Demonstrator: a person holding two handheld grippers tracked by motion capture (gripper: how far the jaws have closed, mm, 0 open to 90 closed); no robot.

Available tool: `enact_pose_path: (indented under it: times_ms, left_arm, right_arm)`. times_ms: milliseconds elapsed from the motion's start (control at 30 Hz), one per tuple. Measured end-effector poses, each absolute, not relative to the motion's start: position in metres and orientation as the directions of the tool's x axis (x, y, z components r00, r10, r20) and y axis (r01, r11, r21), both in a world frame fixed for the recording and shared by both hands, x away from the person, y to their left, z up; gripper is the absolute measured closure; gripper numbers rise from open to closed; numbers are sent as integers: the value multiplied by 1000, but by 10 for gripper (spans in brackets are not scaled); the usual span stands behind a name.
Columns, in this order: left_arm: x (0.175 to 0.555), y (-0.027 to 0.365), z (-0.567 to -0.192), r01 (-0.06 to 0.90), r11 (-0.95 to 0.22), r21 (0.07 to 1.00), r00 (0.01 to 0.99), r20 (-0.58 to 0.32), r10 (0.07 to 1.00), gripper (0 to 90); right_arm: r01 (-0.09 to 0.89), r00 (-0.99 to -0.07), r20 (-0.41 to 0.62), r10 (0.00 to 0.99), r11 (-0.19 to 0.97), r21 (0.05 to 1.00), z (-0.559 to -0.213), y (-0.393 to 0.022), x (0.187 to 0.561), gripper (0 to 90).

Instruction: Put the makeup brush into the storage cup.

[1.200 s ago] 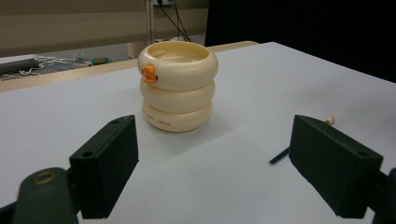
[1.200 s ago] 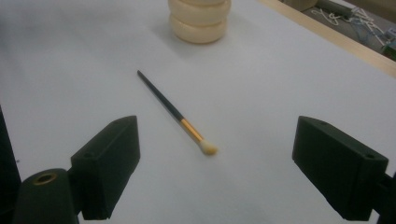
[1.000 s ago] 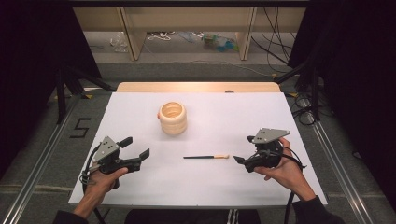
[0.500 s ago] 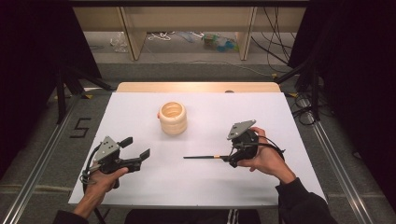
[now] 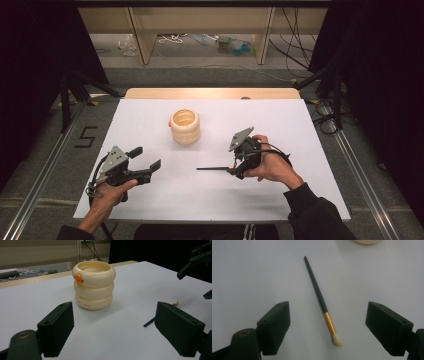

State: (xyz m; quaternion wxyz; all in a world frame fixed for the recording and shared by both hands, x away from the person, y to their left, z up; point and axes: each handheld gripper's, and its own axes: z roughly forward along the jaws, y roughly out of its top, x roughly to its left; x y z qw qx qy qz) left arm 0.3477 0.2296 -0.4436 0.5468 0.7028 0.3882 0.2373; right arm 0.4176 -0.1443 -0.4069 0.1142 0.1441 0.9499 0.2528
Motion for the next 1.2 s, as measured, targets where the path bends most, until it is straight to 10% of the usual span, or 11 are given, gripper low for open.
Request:
enact_pose_path:
  times_ms: [1200]
  left_arm:
    - [348, 229, -442, 277, -94, 956, 591, -92, 801, 155]
  right_arm:
    - [196, -969, -65, 238, 903, 383, -431, -106, 438, 245]
